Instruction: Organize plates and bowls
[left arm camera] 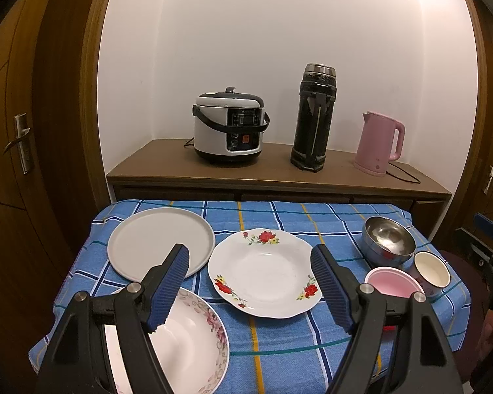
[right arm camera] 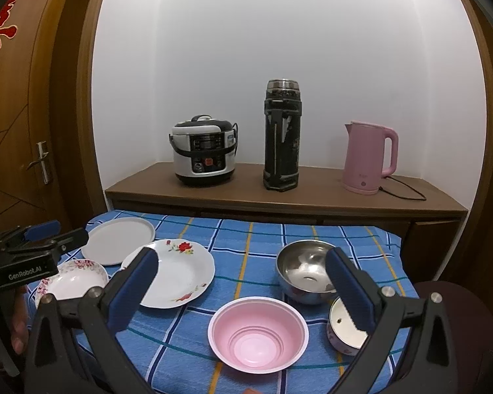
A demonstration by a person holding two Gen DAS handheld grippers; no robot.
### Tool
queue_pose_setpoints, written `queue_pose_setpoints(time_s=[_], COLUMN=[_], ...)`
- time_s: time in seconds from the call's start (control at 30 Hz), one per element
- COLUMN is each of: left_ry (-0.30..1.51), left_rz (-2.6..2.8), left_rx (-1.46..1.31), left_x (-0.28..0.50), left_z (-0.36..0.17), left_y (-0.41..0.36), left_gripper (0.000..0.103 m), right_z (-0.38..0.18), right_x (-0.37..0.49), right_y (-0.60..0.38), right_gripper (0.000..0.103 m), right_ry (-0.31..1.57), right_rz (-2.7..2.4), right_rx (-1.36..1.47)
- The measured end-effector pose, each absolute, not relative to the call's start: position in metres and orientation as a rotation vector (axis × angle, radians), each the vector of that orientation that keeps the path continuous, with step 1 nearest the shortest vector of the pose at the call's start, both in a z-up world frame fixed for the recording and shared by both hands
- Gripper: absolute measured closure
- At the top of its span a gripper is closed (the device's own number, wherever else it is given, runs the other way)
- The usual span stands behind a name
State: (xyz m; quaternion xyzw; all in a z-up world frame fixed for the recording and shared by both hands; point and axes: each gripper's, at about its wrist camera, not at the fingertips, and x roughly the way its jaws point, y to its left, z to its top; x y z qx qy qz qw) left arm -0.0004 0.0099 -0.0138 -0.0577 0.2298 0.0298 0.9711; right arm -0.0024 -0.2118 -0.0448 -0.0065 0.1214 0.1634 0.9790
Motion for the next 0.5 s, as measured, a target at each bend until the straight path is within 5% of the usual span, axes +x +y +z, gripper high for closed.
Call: queue_pose_setpoints(time_s=[0.5], left_ry=[0.466], left_rz=[0.060], left_rx=[-0.116], left_x=[0.0005], left_z=[-0.0123], left_y=[0.0101], left_gripper=[0.024], right_z=[-0.0450], right_x=[-0.0025], right_y=[-0.2122], right_gripper=[0.000], right_ry=[0.246], right_rz=[0.331], right_rx=[-0.014])
